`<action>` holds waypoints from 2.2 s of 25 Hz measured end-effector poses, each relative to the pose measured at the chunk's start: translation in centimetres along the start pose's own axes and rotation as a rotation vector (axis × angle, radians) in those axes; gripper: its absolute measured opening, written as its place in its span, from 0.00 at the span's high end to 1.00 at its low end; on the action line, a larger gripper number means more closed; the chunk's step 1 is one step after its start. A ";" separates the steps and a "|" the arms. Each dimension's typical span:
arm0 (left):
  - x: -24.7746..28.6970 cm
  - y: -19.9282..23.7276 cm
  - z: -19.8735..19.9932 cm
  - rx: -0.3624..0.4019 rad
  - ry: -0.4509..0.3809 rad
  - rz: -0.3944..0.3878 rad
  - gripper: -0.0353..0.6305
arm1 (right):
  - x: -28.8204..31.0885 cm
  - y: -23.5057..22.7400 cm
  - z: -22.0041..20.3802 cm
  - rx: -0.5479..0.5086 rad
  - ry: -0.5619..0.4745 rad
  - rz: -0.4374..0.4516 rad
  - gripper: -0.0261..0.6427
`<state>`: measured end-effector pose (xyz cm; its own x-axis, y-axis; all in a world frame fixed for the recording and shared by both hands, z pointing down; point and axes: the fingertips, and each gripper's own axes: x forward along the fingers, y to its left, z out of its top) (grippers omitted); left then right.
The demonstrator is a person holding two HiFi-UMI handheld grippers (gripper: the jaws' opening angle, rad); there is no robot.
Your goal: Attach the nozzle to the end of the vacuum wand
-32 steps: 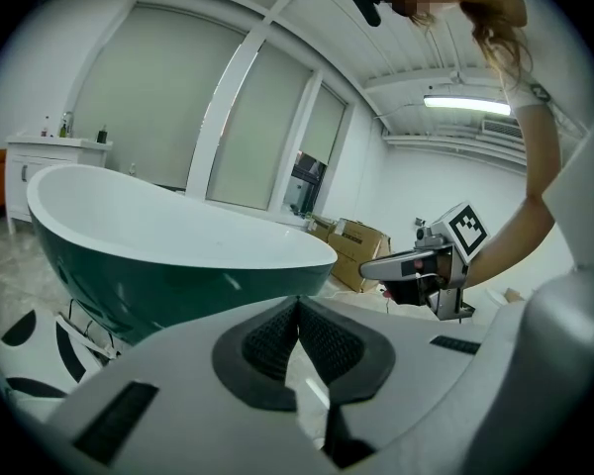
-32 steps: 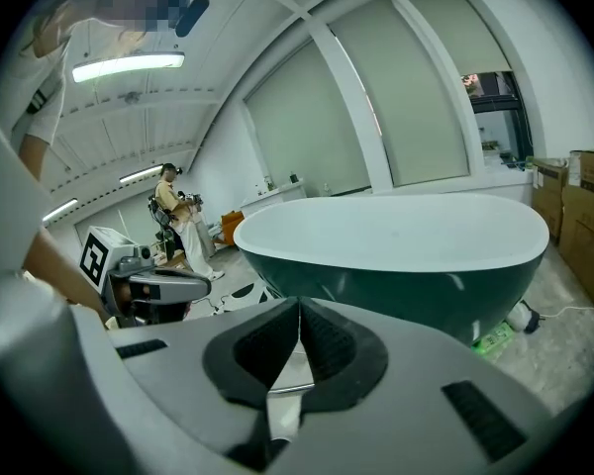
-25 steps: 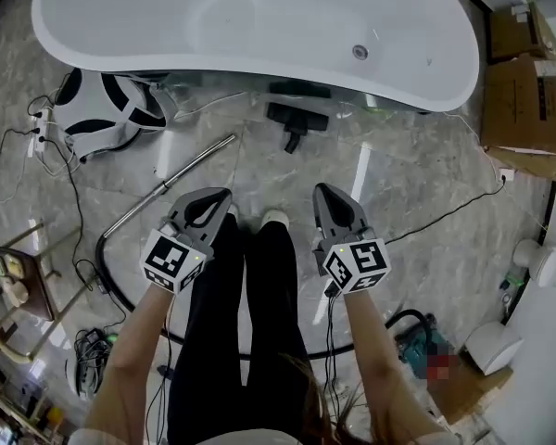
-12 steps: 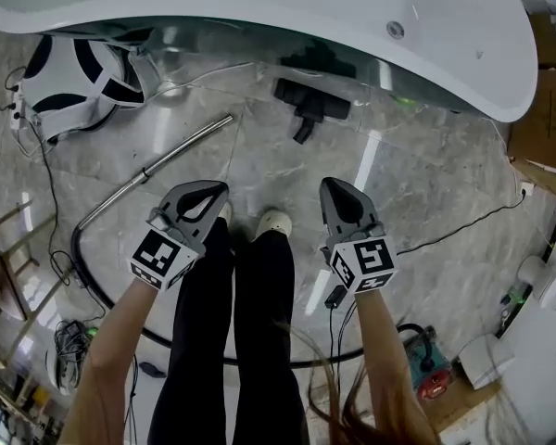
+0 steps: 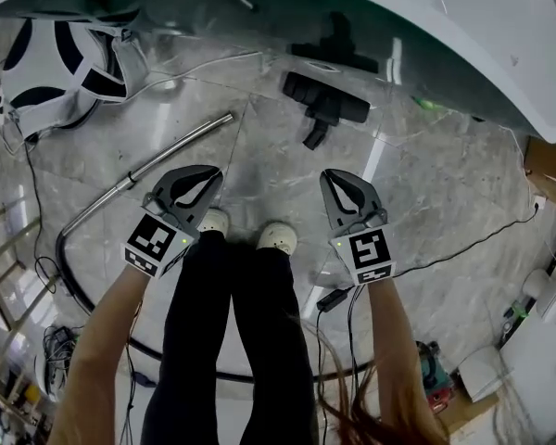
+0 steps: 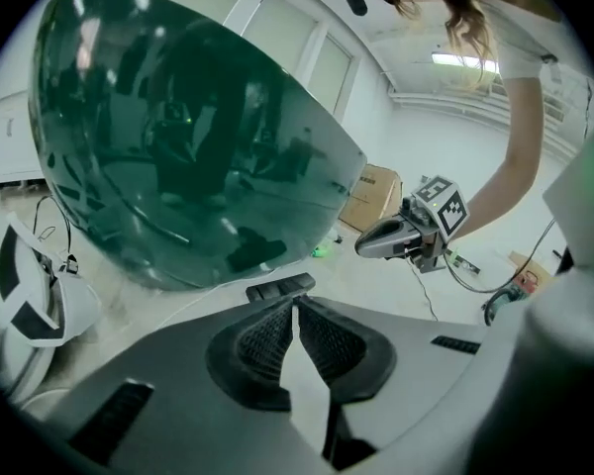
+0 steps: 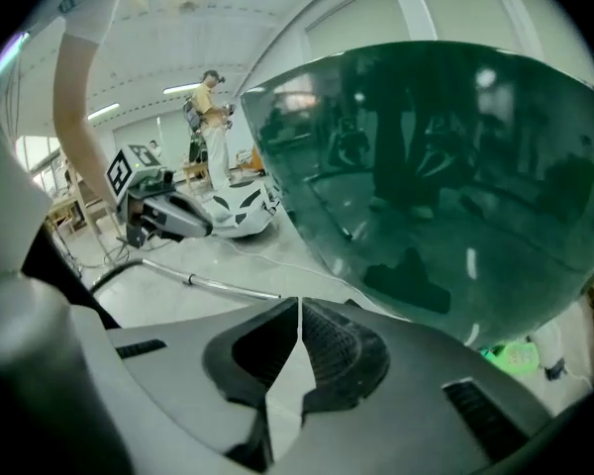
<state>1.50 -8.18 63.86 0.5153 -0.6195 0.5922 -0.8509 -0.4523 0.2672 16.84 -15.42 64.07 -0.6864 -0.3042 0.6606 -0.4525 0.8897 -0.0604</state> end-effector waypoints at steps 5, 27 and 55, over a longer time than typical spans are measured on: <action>2.8 2.5 -4.4 0.087 0.074 -0.006 0.93 | 3.9 -0.5 -5.0 -0.262 0.120 0.036 0.94; 8.6 8.7 -13.6 0.047 0.138 0.045 0.92 | 16.7 -6.8 -19.4 -1.537 0.581 0.218 0.62; 12.9 16.3 -24.2 0.298 0.791 0.135 0.59 | 18.7 -5.0 -14.4 -0.520 0.465 0.151 0.67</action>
<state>-8.25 -8.03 94.23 0.0938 -0.1000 0.9906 -0.7806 -0.6250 0.0108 14.52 -20.64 87.50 -0.3535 -0.0909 0.9310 0.0379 0.9931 0.1113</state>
